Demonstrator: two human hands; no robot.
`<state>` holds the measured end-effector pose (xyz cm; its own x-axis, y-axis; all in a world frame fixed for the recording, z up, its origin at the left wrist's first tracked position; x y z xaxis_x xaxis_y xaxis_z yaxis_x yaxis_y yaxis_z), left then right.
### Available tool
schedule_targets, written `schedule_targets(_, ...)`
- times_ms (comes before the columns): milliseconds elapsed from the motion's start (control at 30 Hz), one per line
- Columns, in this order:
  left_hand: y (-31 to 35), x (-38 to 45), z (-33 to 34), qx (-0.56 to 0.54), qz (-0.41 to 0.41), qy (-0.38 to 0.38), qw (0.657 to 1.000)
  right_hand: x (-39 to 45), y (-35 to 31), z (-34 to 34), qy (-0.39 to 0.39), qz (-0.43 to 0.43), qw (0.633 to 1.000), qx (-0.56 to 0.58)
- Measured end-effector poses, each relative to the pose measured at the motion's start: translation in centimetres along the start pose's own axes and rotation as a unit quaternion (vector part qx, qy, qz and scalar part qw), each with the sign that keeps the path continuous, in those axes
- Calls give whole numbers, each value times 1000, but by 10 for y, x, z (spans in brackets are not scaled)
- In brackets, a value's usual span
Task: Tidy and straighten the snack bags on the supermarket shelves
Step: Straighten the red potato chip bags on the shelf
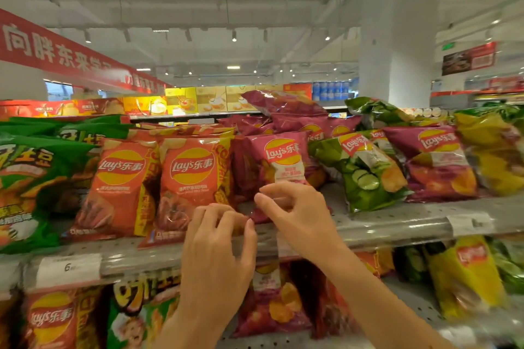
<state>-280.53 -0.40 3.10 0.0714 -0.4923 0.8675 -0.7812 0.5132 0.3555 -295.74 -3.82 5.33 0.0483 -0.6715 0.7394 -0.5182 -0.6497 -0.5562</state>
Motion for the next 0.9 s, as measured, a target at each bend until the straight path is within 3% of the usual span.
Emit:
schedule_targets(267,96,10,95,-149,-27,-126,980,-31,86,-165,168,68,983,-42)
schedule_targets(433,144,27,165,-90,-99,-174,976,-34,131,-272,243,77,953,-164)
schedule_targets(567,154,41,220,-36,-256,-292,921,-21,181,-328,141,145,941,-270)
schedule_targets(700,152,56,239,-123,-417,-295,851,1,227,-340,-21,201,944,-261)
schedule_targets(800,141,58,241,-159,-442,-266,842,17,243,-334,-119,219,938,-240)
schedule_targets(900,134,59,241,-200,-445,-260,834,32,253,-322,-147,232,946,-174)
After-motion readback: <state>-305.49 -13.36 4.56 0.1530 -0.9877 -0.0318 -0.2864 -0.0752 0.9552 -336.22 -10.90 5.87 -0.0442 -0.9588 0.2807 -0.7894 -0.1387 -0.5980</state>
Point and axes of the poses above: each hand's wrist, its own x-axis towards the middle knuckle, its own z-axis out of the palm, y = z × x, the point moved 6 cm from there along x, towards the middle knuckle, and after that the axes turned 9 degrees about -z, right-handed, at the moved point
